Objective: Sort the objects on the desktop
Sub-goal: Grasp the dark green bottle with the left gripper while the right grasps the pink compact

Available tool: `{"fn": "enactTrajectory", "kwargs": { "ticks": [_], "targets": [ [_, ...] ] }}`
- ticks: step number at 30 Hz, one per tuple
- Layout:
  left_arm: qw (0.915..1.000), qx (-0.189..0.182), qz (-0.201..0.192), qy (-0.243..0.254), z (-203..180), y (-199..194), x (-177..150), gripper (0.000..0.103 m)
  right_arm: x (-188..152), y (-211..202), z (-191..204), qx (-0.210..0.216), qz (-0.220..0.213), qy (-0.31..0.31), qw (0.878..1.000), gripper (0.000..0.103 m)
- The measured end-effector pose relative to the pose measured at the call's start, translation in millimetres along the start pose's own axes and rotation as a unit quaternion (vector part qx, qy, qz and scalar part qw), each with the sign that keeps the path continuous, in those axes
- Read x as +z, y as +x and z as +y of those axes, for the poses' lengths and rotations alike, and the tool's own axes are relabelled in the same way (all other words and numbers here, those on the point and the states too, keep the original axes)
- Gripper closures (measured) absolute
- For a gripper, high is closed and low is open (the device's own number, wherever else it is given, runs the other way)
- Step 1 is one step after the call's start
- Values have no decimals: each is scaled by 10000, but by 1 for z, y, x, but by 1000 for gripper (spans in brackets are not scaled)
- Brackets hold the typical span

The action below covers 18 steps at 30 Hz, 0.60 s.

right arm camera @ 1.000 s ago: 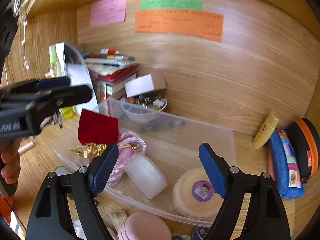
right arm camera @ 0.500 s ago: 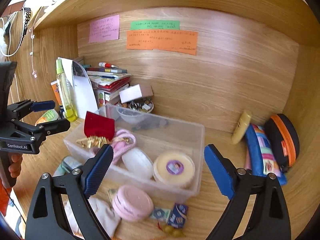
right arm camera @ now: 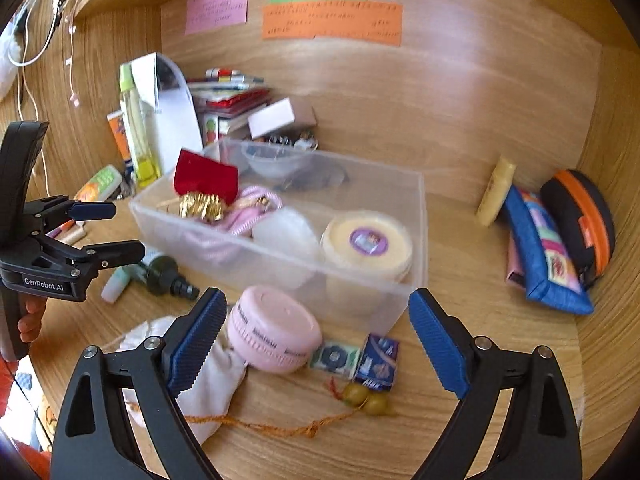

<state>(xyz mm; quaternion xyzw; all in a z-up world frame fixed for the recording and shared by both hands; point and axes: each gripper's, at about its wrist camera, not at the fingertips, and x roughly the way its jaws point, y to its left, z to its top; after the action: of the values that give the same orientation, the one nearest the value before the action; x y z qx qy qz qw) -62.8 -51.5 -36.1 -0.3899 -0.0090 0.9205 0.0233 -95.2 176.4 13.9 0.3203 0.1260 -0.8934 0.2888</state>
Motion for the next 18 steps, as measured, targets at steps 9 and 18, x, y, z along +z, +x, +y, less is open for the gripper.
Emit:
{"fn": "enactTrajectory", "kwargs": {
  "ticks": [9, 18],
  "targets": [
    [9990, -254, 351, -42, -7, 23, -8, 7, -12, 28, 7, 545, 507, 86, 9972, 12],
    [9970, -543, 512, -187, -4, 32, -9, 7, -17, 52, 6, 725, 862, 201, 9934, 16]
  ]
}}
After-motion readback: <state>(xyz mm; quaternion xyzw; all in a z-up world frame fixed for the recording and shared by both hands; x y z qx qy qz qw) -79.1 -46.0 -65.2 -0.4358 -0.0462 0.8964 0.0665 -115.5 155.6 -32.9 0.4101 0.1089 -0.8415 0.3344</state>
